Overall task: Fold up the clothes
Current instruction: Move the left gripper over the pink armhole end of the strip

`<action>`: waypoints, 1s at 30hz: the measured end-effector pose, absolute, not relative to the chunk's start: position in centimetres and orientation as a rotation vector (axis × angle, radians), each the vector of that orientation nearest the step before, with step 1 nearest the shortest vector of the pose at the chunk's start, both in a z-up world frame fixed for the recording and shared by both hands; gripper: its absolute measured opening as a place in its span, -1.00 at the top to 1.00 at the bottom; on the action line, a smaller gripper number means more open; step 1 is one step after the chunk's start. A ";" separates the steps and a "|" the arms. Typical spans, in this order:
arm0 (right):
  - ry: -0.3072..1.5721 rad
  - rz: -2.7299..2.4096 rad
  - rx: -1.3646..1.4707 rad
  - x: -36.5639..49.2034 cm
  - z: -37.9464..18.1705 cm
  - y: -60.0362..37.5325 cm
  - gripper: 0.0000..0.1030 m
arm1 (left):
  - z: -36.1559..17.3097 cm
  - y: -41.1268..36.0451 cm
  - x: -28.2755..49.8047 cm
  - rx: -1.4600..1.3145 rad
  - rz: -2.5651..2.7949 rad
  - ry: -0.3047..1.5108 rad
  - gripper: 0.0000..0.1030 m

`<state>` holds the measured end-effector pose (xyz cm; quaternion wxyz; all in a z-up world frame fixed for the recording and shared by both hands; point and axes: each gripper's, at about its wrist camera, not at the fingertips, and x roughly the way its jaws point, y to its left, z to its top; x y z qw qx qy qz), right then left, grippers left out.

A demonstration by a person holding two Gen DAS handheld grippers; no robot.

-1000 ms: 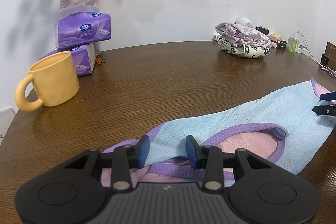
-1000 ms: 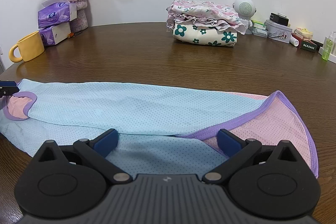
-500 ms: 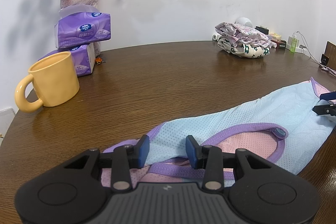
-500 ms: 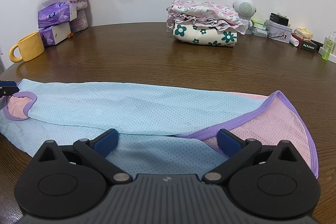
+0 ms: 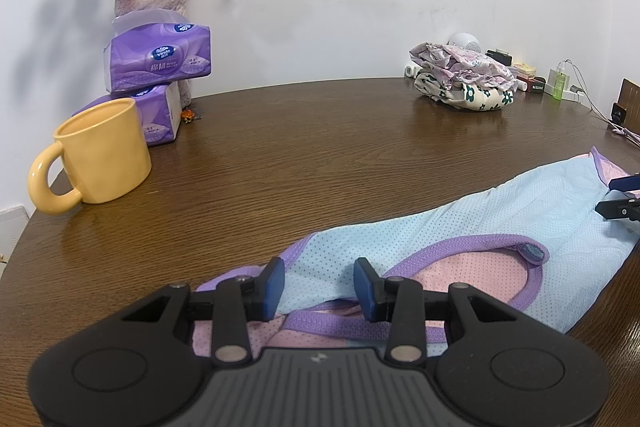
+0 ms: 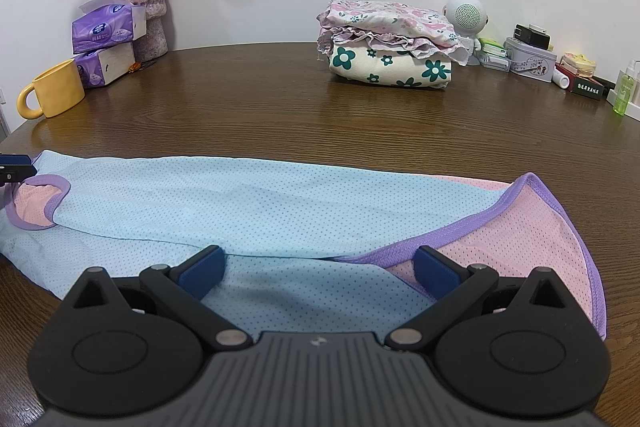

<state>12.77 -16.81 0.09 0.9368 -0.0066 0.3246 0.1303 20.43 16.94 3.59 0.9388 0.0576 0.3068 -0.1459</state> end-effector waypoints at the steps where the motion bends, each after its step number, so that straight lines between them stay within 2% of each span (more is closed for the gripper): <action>1: 0.663 0.266 -0.013 12.8 0.1 -16.8 -0.99 | 3.6 16.9 20.4 0.118 -0.298 0.627 0.29; 30: 0.663 0.269 -0.013 12.7 0.1 -16.6 -0.99 | 3.6 17.0 20.5 0.111 -0.301 0.629 0.26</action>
